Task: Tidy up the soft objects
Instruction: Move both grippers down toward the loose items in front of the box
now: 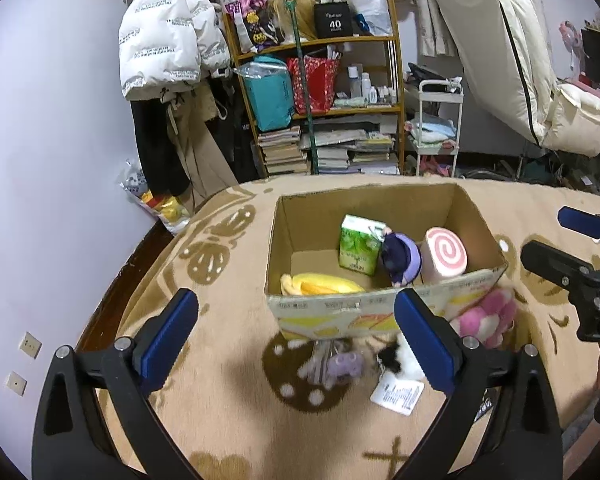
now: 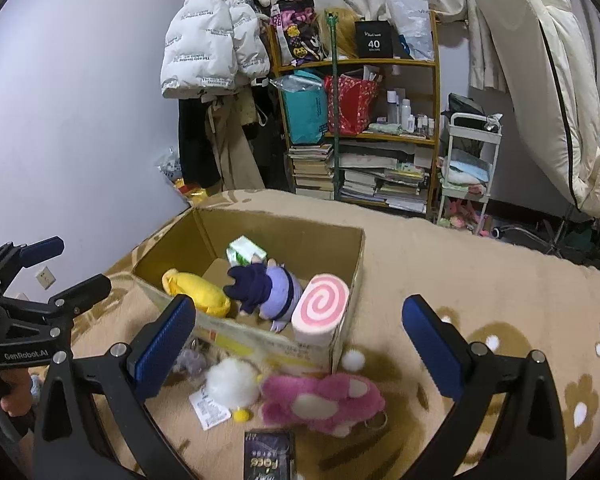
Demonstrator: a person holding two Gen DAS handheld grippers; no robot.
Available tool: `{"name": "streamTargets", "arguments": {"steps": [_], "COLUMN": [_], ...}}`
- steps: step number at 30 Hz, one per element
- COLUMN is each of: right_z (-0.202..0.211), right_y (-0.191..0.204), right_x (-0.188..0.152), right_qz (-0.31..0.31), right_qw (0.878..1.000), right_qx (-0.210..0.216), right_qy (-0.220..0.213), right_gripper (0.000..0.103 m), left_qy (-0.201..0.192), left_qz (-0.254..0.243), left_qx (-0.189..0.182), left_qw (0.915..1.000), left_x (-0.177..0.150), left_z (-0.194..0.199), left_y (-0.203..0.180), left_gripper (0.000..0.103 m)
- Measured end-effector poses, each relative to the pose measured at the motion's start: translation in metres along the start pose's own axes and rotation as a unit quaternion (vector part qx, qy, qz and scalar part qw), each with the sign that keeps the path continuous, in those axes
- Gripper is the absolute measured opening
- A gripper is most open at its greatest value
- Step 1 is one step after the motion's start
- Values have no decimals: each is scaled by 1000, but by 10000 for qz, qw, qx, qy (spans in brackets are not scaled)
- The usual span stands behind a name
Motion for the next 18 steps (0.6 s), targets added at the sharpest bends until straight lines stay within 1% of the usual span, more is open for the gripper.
{"name": "streamTargets", "arguments": {"steps": [4,10,14,18], "right_z": [6,12,12,4], "right_y": [1,0,2,2], "right_x": [-9,-20,-28,-39], "right_qz": [-18,-197,-220,-307], "right_qw": [9999,9994,9988,9973], "right_qx": [-64,-45,-66,-71], "right_qy": [142,286,429,658], "right_gripper": [103,103,103,103], "left_qy": [198,455,724,926], "left_qz": [-5,28,10,-161], "left_qx": [10,16,-114,-105], "left_qw": [9998,9990,9973,9955], "left_x": [-9,-21,-27,-33], "left_z": [0,-3,-14,-29], "left_y": [4,13,12,6], "left_gripper": [98,98,98,98]}}
Point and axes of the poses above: each gripper's, at about its wrist camera, not at the fingertips, and z roughly against the way its jaws point, y to its left, x to its top, the point moved 4 cm from there along -z, roughly the way its jaws point, and after that the axes turned 12 degrees about x, right-handed, at the moved point
